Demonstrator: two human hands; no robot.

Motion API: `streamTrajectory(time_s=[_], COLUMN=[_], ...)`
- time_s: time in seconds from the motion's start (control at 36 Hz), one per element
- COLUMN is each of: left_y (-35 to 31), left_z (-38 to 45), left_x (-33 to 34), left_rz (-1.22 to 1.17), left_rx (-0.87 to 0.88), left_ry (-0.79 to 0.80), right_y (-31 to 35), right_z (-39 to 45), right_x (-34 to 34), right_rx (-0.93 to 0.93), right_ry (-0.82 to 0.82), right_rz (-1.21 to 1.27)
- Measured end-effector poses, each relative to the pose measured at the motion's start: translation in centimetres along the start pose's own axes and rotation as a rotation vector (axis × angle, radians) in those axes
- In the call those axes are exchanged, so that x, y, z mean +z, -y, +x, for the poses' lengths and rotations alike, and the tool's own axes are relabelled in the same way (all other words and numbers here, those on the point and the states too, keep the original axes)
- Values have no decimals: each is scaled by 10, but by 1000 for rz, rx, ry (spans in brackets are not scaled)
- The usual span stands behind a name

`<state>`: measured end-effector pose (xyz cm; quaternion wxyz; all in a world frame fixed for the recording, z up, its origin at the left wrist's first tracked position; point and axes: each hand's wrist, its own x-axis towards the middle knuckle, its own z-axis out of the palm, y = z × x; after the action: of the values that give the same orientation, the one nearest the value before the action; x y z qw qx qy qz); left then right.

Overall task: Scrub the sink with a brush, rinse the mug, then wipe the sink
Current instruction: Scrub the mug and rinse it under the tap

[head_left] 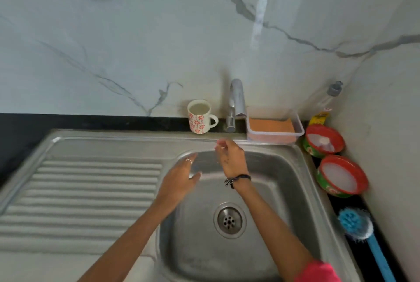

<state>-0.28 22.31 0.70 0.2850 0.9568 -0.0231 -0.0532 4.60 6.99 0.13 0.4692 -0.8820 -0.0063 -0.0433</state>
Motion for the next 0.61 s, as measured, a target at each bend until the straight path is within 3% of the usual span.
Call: streamTrajectory(time_s=[0.19, 0.39, 0.5, 0.61], left_y=[49, 79, 94, 110], left_z=[33, 54, 57, 53], left_x=[-30, -40, -44, -50], left_rz=[-26, 10, -1, -46], left_rx=[25, 91, 110, 101], left_ry=[46, 75, 85, 80], right_y=[24, 41, 45, 40], right_z=[85, 127, 142, 150], right_x=[26, 43, 52, 62], right_rx=[89, 364, 561, 656], right_ry=[-25, -15, 10, -104], right_rz=[-95, -319, -83, 131])
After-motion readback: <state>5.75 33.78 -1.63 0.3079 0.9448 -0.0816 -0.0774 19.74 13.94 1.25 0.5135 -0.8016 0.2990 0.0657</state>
